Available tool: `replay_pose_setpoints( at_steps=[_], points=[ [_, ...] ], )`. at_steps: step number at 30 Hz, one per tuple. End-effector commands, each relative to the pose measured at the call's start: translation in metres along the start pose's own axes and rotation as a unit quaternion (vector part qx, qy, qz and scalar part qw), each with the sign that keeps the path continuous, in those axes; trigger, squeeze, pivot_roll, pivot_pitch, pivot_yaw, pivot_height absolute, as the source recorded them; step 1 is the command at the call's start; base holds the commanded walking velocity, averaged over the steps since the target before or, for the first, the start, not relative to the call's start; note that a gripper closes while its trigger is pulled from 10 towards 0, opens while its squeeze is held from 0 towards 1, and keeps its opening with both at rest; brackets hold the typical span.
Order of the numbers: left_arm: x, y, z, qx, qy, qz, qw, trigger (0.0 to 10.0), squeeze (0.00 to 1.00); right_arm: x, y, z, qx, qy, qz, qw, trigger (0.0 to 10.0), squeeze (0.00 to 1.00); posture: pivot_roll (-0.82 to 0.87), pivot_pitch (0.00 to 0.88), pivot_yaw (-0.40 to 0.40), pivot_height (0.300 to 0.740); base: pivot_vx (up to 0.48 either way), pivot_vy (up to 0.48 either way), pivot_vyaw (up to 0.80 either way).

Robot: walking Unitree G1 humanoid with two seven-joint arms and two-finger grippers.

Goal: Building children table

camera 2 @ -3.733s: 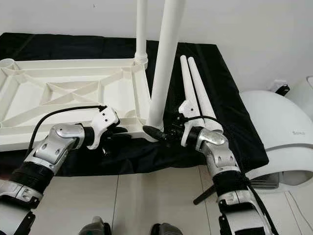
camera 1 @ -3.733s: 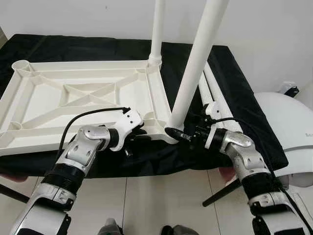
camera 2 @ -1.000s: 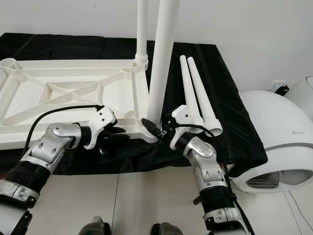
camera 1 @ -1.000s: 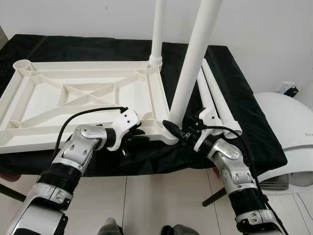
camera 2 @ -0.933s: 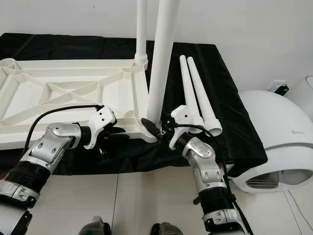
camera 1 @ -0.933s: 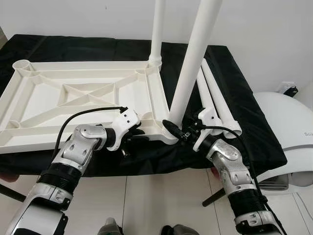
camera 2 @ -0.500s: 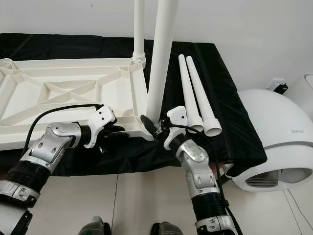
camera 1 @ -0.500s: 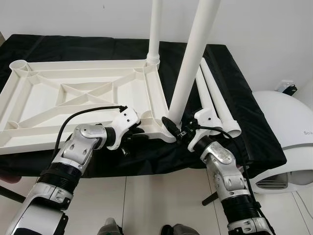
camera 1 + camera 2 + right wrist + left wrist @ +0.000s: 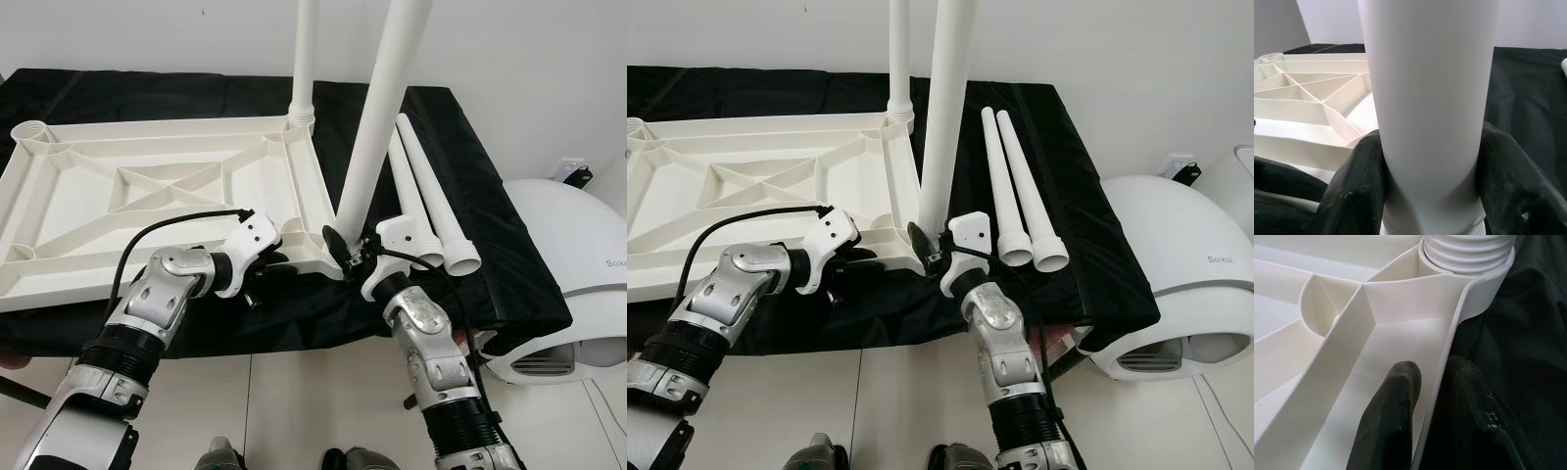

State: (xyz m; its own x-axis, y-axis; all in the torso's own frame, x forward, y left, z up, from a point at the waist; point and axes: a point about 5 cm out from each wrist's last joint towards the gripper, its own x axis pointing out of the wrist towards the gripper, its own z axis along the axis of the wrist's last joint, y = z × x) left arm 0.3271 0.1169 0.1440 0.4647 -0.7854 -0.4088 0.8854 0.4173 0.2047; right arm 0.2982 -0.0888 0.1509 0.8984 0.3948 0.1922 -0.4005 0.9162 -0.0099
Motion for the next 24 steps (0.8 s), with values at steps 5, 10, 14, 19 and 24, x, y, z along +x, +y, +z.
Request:
replay_pose_setpoints(
  at_steps=[5, 10, 14, 19, 24],
  points=[
    [0.004, 0.0, 0.012, 0.016, -0.017, -0.006, 1.0, 10.0, 0.0, -0.001, 0.011, -0.003, 0.003, 0.01, -0.052, 0.999, 10.0, 0.0, 0.01, 0.055, -0.029, 0.74, 0.0, 0.0, 0.0],
    [0.005, 0.0, 0.012, 0.016, -0.017, -0.007, 1.0, 10.0, 0.0, -0.002, 0.016, -0.005, 0.004, 0.016, -0.066, 0.998, 10.0, 0.0, 0.01, 0.051, -0.028, 0.74, 0.0, 0.0, 0.0],
    [0.005, -0.001, 0.012, 0.017, -0.017, -0.007, 1.0, 10.0, 0.0, -0.003, 0.019, -0.005, 0.006, 0.019, -0.083, 0.996, 10.0, 0.0, 0.01, 0.044, -0.028, 0.74, 0.0, 0.0, 0.0],
    [0.005, -0.001, 0.012, 0.017, -0.017, -0.007, 1.0, 10.0, 0.0, -0.003, 0.016, -0.005, 0.004, 0.019, -0.087, 0.996, 10.0, 0.0, 0.01, 0.042, -0.028, 0.74, 0.0, 0.0, 0.0],
    [0.005, 0.0, 0.012, 0.017, -0.017, -0.007, 1.0, 10.0, 0.0, -0.002, 0.012, -0.005, 0.001, 0.019, -0.086, 0.996, 10.0, 0.88, 0.01, 0.042, -0.029, 0.74, 0.0, 0.0, 0.0]
  ],
)
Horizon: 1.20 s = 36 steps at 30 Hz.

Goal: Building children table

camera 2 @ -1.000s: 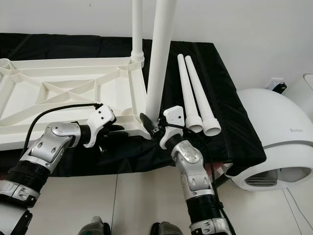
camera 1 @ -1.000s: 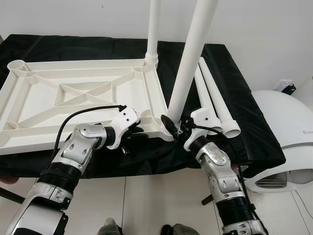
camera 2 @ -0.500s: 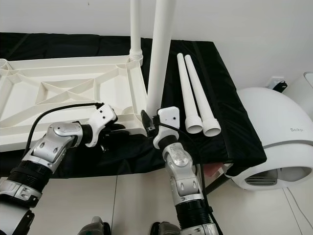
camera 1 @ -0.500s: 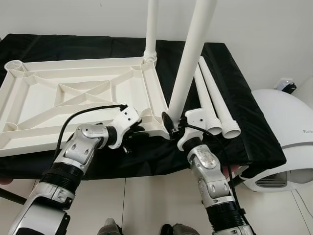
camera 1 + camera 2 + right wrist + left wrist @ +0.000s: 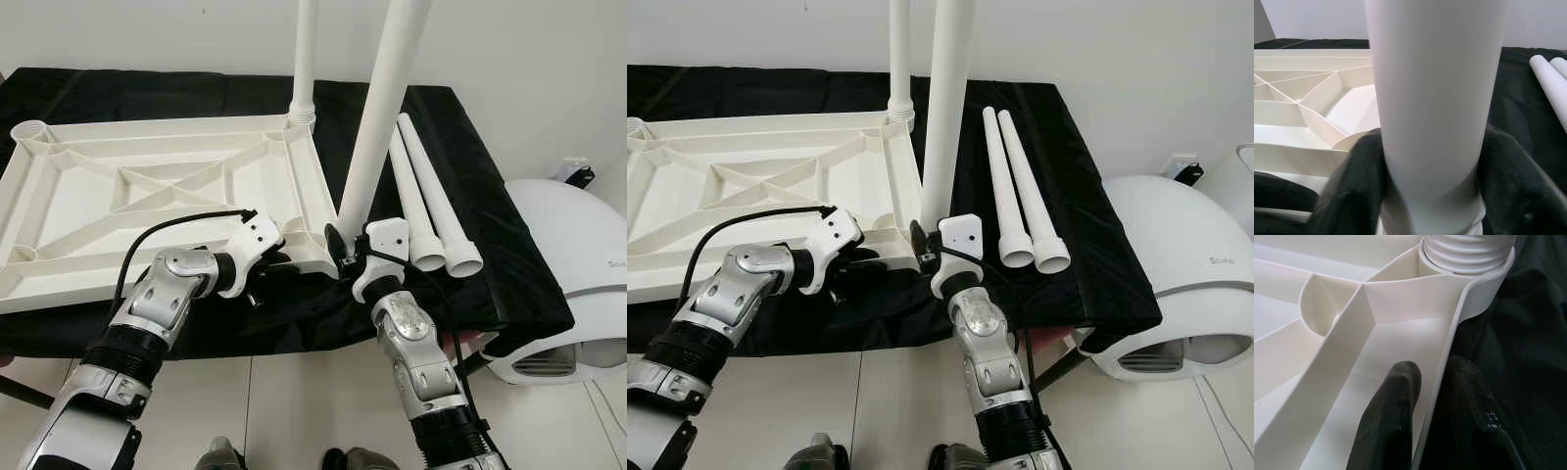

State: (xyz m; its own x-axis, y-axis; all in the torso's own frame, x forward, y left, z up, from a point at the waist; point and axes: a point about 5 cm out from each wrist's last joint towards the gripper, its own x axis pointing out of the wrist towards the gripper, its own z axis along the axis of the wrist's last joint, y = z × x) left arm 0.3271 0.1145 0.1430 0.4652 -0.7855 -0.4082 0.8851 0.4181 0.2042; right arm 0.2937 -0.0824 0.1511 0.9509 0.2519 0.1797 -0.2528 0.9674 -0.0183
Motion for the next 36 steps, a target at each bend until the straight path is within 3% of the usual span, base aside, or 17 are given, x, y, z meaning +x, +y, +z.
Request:
replay_pose_setpoints(
  at_steps=[1, 2, 13, 20, 21, 24, 25, 28, 30, 34, 36],
  points=[
    [0.003, 0.001, 0.012, 0.017, -0.017, -0.008, 1.0, 10.0, 0.0, -0.001, 0.003, -0.005, 0.019, 0.013, -0.01, 1.0, 10.0, 0.88, 0.01, 0.042, -0.028, 0.74, 0.0, 0.0, 0.0],
    [0.003, 0.001, 0.012, 0.017, -0.017, -0.007, 1.0, 10.0, 0.0, -0.001, 0.004, -0.005, 0.027, 0.015, 0.005, 1.0, 10.0, 1.0, 0.01, 0.043, -0.028, 0.74, 0.0, 0.0, 0.0],
    [0.002, 0.002, 0.013, 0.016, -0.016, -0.006, 1.0, 10.0, 0.0, 0.002, -0.002, -0.001, 0.038, 0.004, 0.05, 0.998, 10.0, 1.0, 0.01, 0.052, -0.025, 0.74, 0.0, 0.0, 0.0],
    [0.002, 0.003, 0.013, 0.016, -0.017, -0.006, 1.0, 10.0, 0.0, 0.008, -0.017, 0.0, 0.035, 0.004, 0.08, 0.996, 10.0, 1.0, 0.01, 0.054, -0.024, 0.74, 0.0, 0.0, 0.0],
    [0.002, 0.003, 0.013, 0.016, -0.017, -0.005, 1.0, 10.0, 0.0, 0.011, -0.024, 0.0, 0.035, 0.006, 0.097, 0.995, 10.0, 0.0, 0.01, 0.056, -0.024, 0.74, 0.0, 0.0, 0.0],
    [0.002, 0.003, 0.013, 0.016, -0.017, -0.005, 1.0, 10.0, 0.0, 0.014, -0.03, 0.0, 0.033, 0.009, 0.116, 0.993, 10.0, 0.0, 0.01, 0.056, -0.025, 0.74, 0.0, 0.0, 0.0],
    [0.002, 0.003, 0.014, 0.016, -0.018, -0.004, 1.0, 10.0, 0.0, 0.019, -0.04, 0.001, 0.033, 0.012, 0.141, 0.989, 10.0, 0.0, 0.01, 0.055, -0.026, 0.74, 0.0, 0.0, 0.0],
    [0.002, 0.004, 0.014, 0.016, -0.018, -0.004, 1.0, 10.0, 0.0, 0.02, -0.043, 0.001, 0.034, 0.013, 0.147, 0.988, 10.0, 0.0, 0.01, 0.055, -0.026, 0.74, 0.0, 0.0, 0.0],
    [0.001, 0.004, 0.014, 0.015, -0.018, -0.003, 1.0, 10.0, 0.0, 0.022, -0.05, 0.001, 0.025, 0.015, 0.202, 0.979, 10.0, 0.0, 0.01, 0.058, -0.024, 0.74, 0.0, 0.0, 0.0],
    [0.001, 0.004, 0.014, 0.015, -0.018, -0.003, 1.0, 10.0, 0.0, 0.022, -0.052, 0.001, 0.021, 0.017, 0.225, 0.974, 10.0, 0.0, 0.01, 0.058, -0.024, 0.74, 0.0, 0.0, 0.0],
    [0.0, 0.005, 0.014, 0.015, -0.017, -0.002, 1.0, 10.0, 0.0, 0.024, -0.056, -0.001, 0.019, 0.028, 0.273, 0.961, 10.0, 0.0, 0.02, 0.057, -0.023, 0.74, 0.0, 0.0, 0.0]
  ],
)
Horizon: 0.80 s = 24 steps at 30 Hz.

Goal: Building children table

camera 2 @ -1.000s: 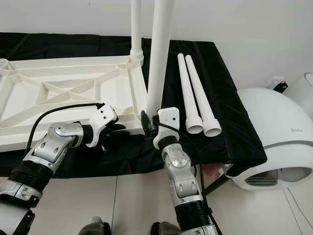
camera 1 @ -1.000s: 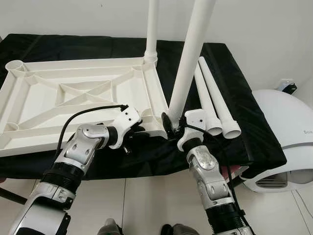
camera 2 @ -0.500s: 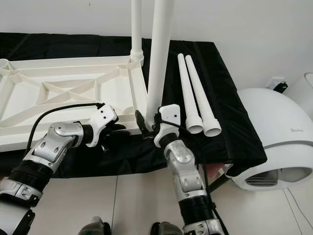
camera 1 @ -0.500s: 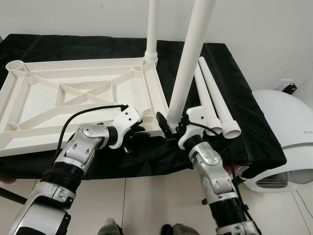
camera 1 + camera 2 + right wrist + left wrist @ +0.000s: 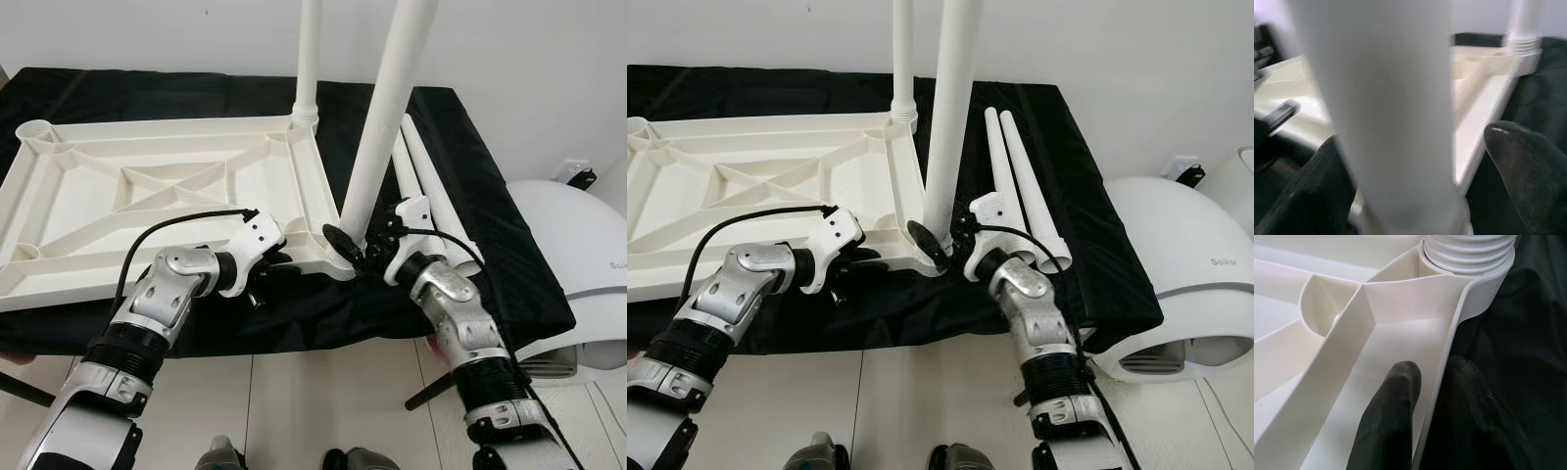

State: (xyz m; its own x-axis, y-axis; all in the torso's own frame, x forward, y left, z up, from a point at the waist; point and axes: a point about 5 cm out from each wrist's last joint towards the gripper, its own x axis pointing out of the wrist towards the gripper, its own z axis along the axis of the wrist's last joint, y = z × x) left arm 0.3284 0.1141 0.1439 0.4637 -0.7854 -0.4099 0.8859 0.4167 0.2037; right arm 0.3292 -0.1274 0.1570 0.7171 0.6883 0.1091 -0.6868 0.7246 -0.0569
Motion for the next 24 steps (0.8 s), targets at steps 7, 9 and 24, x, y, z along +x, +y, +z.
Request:
replay_pose_setpoints(
  at_steps=[7, 9, 24],
  points=[
    [-0.001, 0.004, 0.013, 0.015, -0.018, 0.0, 1.0, 10.0, 0.0, 0.0, -0.007, -0.001, 0.008, 0.014, 0.081, 0.997, 10.0, 0.0, 0.02, 0.058, -0.02, 0.74, 0.0, 0.0, 0.0],
    [-0.001, 0.004, 0.013, 0.014, -0.018, 0.0, 1.0, 10.0, 0.0, 0.001, -0.01, -0.001, 0.004, 0.021, 0.105, 0.994, 10.0, 0.0, 0.02, 0.058, -0.02, 0.74, 0.0, 0.0, 0.0],
    [-0.001, 0.002, 0.012, 0.014, -0.017, -0.003, 1.0, 10.0, 0.0, 0.006, -0.021, -0.001, -0.005, 0.03, 0.142, 0.989, 10.0, 0.0, 0.02, 0.049, -0.019, 0.74, 0.0, 0.0, 0.0]
  ],
)
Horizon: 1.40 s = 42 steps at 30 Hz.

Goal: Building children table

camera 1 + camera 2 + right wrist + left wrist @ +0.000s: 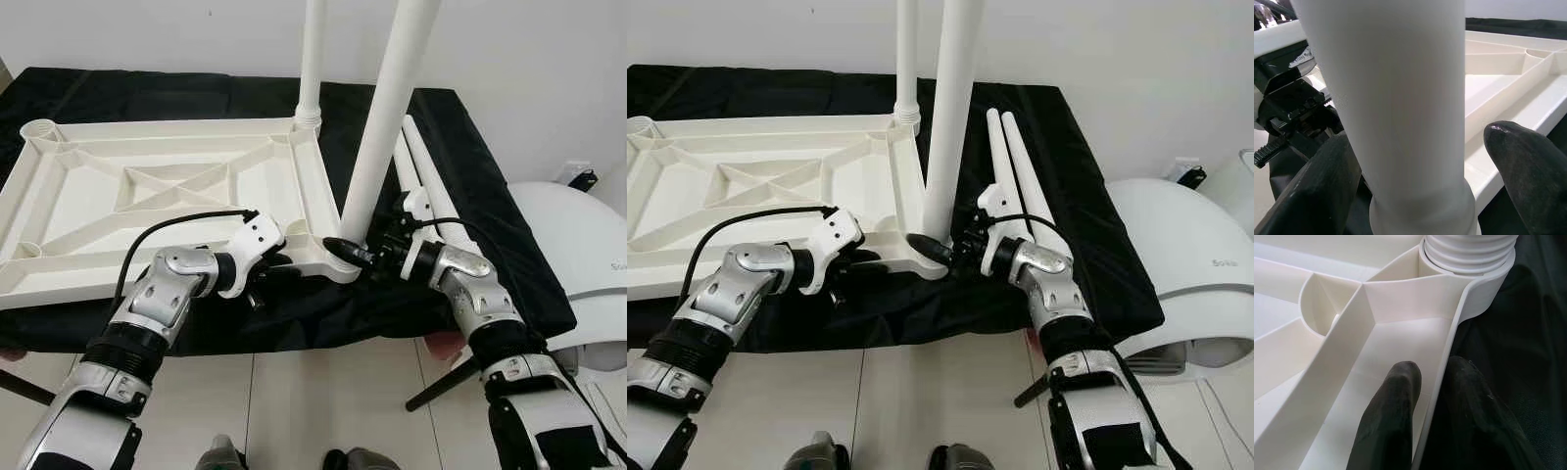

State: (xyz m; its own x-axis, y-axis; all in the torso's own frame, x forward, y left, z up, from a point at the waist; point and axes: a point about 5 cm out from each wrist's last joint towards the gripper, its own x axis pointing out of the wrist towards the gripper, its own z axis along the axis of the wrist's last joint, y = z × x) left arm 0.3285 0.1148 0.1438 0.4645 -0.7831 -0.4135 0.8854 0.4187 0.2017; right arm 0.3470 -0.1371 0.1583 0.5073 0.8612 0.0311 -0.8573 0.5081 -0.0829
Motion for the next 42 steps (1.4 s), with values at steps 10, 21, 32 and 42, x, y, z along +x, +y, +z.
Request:
replay_pose_setpoints(
  at_steps=[10, 21, 32, 42],
  points=[
    [0.0001, 0.0003, 0.0121, 0.018, -0.019, -0.006, 1.0, 10.0, 0.0, 0.0011, -0.0009, -0.002, 0.002, -0.002, 0.015, 1.0, 4.4, 0.0, 0.02, 0.038, -0.019, 0.74, 0.0, 0.0, 0.0],
    [0.0006, -0.0017, 0.0109, 0.018, -0.018, -0.009, 1.0, 10.0, 0.0, 0.0025, 0.0008, -0.0028, 0.009, -0.011, 0.028, 1.0, 0.0, 0.0, 0.02, 0.02, -0.021, 0.74, 0.0, 0.0, 0.0],
    [-0.0002, -0.0007, 0.0113, 0.018, -0.015, -0.01, 1.0, 10.0, 0.0, 0.0018, 0.0038, -0.0056, 0.004, -0.014, 0.026, 1.0, 7.1, 0.0, 0.02, 0.041, -0.016, 0.74, 0.0, 0.0, 0.0],
    [0.0036, -0.0025, 0.0061, 0.003, -0.006, 0.001, 1.0, 10.0, 0.0, -0.0003, 0.005, -0.0067, -0.003, -0.013, 0.011, 1.0, 10.0, 0.0, 0.01, 0.059, -0.016, 0.74, 0.0, 0.0, 0.0]
  ],
)
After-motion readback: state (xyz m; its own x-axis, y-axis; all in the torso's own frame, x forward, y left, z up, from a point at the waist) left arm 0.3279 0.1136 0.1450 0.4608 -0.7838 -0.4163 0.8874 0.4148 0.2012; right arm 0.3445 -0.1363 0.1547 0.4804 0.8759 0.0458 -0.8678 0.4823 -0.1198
